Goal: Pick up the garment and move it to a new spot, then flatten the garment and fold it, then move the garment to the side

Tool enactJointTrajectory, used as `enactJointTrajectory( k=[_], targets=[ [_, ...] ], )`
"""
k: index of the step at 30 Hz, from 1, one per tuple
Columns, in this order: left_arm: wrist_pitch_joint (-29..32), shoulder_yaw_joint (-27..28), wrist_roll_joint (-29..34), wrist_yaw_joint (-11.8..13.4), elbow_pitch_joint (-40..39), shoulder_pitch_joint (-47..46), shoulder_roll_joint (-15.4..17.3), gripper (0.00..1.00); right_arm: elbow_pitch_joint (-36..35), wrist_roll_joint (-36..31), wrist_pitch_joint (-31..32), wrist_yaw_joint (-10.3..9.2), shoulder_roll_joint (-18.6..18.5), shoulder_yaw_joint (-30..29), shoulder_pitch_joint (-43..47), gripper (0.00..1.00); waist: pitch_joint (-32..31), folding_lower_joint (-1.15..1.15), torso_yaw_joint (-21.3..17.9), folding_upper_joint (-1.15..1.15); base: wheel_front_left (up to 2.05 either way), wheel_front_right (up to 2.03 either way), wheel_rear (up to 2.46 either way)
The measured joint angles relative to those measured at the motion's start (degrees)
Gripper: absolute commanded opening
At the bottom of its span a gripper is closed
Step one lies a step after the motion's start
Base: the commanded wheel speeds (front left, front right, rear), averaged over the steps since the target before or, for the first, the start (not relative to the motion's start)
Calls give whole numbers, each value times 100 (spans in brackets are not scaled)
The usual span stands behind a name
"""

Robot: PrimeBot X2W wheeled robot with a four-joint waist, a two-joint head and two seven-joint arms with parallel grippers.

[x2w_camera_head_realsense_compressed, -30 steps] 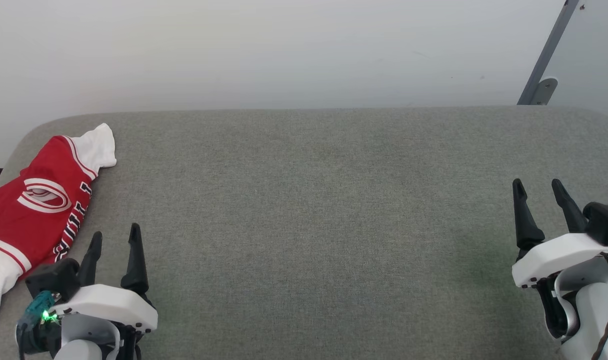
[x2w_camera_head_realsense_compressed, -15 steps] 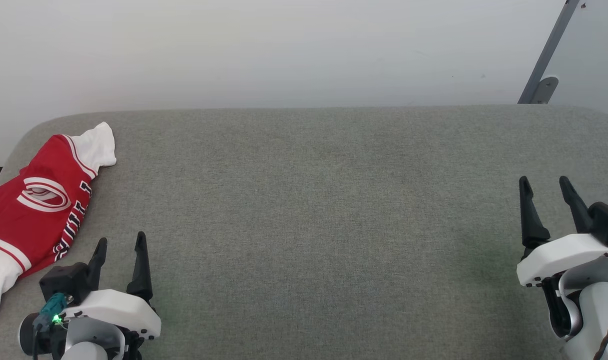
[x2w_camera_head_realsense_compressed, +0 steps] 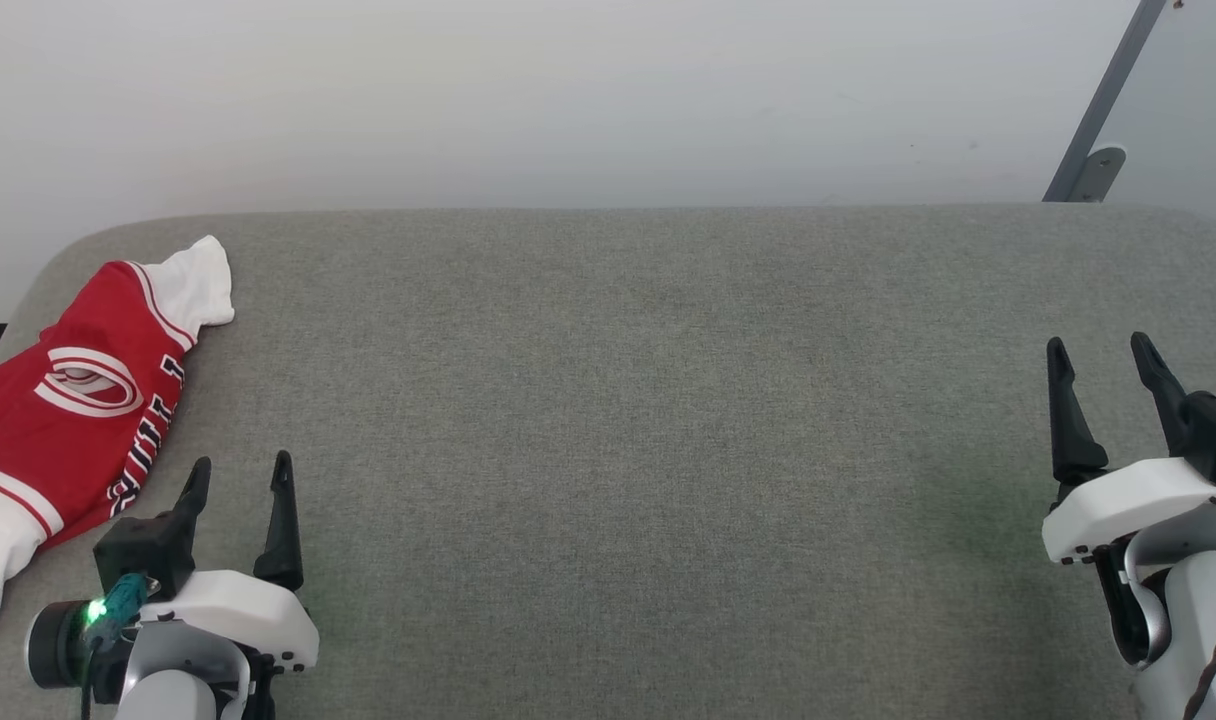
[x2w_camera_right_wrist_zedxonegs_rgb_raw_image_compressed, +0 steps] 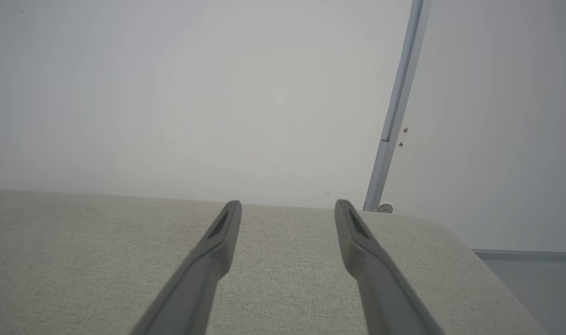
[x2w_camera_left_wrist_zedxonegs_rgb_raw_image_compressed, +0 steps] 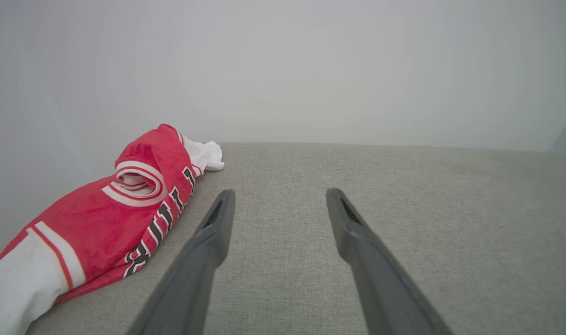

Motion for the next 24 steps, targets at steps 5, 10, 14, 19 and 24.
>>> enactJointTrajectory(
  k=[5,10,14,19,24],
  targets=[
    [-48,18,169,-22,37,-2,-5,100,11,-143,-49,0,-13,-12,-16,100,5,0,5,0,0,0,0],
    [-93,26,359,-54,111,-34,-24,100,24,-299,-91,1,-42,-20,-30,100,7,0,22,0,0,0,0],
    [-131,71,459,-98,179,-70,-49,100,-7,-387,-133,1,-34,-98,-21,100,5,0,33,0,0,0,0],
    [-131,112,331,-189,236,-71,-99,100,-83,-267,-136,2,15,-175,74,100,-16,0,46,0,0,0,0],
    [-131,112,297,-246,276,-96,-97,100,-143,-178,-136,2,43,-235,138,100,-34,0,51,0,0,0,0]
  ],
)
